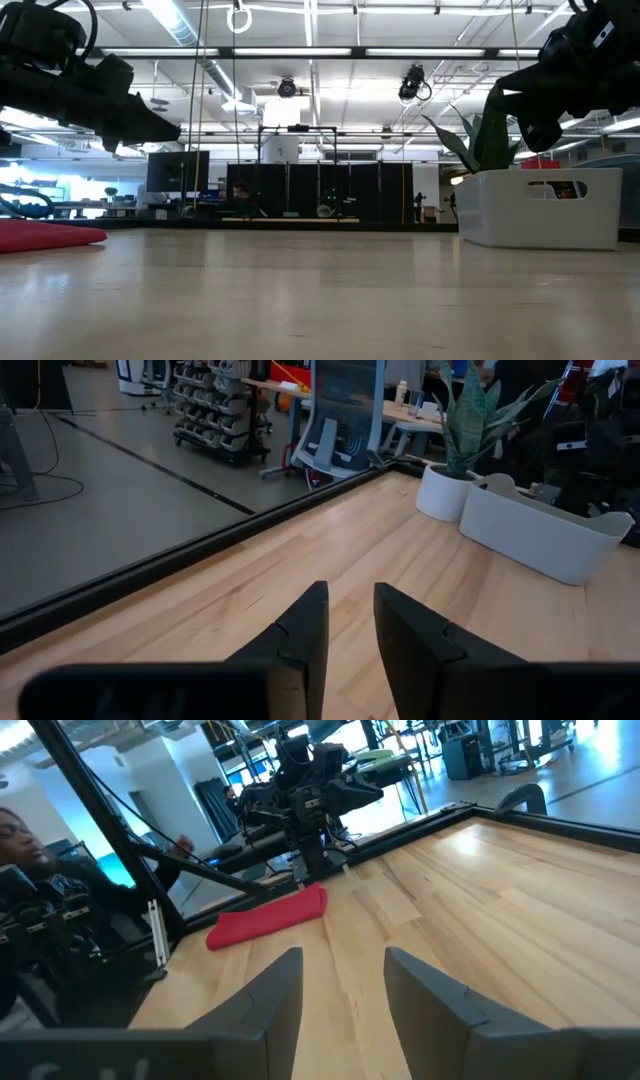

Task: Pick and placing Produce into tupperware
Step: Return to Home Position

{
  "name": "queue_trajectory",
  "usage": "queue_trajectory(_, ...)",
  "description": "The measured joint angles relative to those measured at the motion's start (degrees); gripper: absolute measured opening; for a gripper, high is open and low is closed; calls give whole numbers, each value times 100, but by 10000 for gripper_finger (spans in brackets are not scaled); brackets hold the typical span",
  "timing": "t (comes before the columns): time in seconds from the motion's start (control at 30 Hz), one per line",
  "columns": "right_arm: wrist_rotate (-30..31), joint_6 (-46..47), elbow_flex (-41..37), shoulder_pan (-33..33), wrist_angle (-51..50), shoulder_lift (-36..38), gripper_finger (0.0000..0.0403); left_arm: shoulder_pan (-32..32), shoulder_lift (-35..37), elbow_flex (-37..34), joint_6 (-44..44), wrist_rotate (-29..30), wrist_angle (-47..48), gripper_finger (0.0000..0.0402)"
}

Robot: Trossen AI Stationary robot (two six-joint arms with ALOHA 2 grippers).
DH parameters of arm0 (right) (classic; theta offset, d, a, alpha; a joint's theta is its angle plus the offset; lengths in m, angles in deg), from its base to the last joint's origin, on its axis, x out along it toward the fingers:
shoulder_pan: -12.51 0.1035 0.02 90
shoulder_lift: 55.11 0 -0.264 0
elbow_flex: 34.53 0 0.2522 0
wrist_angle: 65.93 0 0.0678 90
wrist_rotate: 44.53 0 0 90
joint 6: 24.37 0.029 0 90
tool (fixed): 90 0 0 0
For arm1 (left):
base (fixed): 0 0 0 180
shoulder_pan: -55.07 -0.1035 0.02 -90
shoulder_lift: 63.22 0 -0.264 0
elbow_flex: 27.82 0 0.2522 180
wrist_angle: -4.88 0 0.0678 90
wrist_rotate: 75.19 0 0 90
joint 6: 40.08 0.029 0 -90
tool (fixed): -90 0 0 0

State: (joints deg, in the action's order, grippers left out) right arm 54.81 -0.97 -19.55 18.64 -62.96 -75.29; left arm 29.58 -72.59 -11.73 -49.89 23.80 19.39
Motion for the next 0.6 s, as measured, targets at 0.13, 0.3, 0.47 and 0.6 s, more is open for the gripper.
queue_trajectory(0.13,0,0,0,0,0,0,151,0,0,0,1,0,-2,90)
queue_trajectory(0.3,0,0,0,0,0,0,151,-1,0,0,1,-2,-7,82)
queue_trajectory(0.47,0,0,2,0,0,0,151,-1,0,0,0,-2,-9,83)
queue_trajectory(0.6,0,0,2,0,0,0,151,-1,0,0,1,-2,-9,89)
